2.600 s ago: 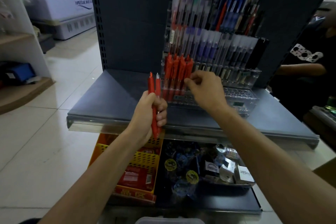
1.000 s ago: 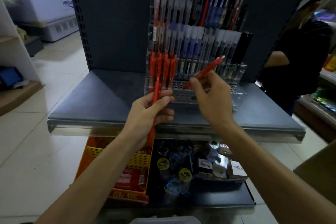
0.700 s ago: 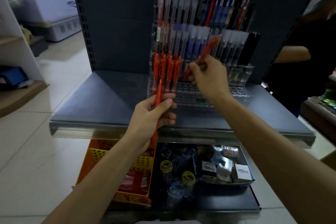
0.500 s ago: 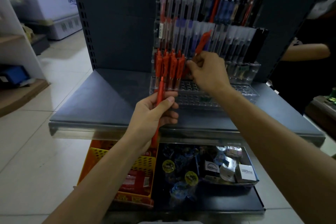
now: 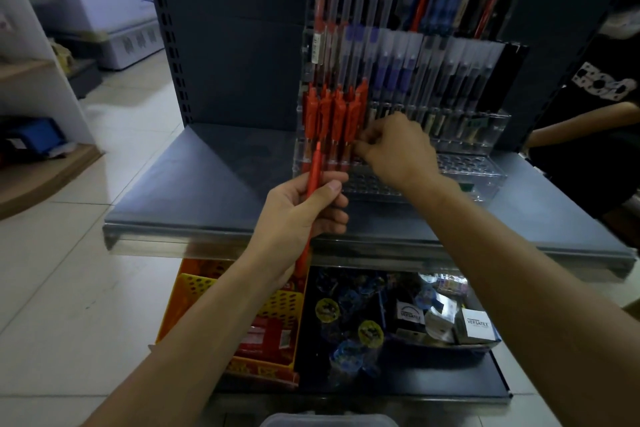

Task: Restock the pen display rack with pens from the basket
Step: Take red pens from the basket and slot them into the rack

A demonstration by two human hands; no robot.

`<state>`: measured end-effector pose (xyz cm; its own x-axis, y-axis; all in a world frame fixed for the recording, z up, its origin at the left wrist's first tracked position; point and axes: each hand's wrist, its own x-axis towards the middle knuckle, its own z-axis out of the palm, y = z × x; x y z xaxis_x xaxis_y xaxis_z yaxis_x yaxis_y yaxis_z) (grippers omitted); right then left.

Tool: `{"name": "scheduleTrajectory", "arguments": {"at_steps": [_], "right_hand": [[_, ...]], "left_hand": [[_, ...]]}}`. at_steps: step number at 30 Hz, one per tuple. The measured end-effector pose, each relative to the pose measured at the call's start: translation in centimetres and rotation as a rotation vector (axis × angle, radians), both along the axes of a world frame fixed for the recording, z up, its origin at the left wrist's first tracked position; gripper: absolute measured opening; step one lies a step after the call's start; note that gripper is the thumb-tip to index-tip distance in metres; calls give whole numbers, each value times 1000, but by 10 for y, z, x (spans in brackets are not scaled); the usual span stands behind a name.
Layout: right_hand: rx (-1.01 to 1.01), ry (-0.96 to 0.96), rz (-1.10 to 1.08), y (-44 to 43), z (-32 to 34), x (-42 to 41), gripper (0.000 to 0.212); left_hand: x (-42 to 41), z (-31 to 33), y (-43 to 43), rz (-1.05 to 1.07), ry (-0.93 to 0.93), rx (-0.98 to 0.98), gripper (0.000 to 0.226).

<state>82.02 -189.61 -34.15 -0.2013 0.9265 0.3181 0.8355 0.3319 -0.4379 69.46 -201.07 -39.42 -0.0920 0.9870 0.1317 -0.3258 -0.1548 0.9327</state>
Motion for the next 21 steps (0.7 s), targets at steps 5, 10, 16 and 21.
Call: {"name": "scheduleTrajectory", "arguments": {"at_steps": [5, 10, 16, 21], "right_hand": [[-55, 35, -17, -4, 0, 2, 21], [-30, 85, -6, -18, -3, 9, 26], [8, 167, -1, -26, 1, 11, 25], [6, 116, -47, -21, 2, 1, 20]], "left_hand": [[-1, 5, -4, 0, 44, 6, 22], [-2, 3, -2, -22, -5, 1, 24], [-5, 3, -6, -80, -62, -7, 25], [-9, 1, -7, -72, -47, -39, 26]]}}
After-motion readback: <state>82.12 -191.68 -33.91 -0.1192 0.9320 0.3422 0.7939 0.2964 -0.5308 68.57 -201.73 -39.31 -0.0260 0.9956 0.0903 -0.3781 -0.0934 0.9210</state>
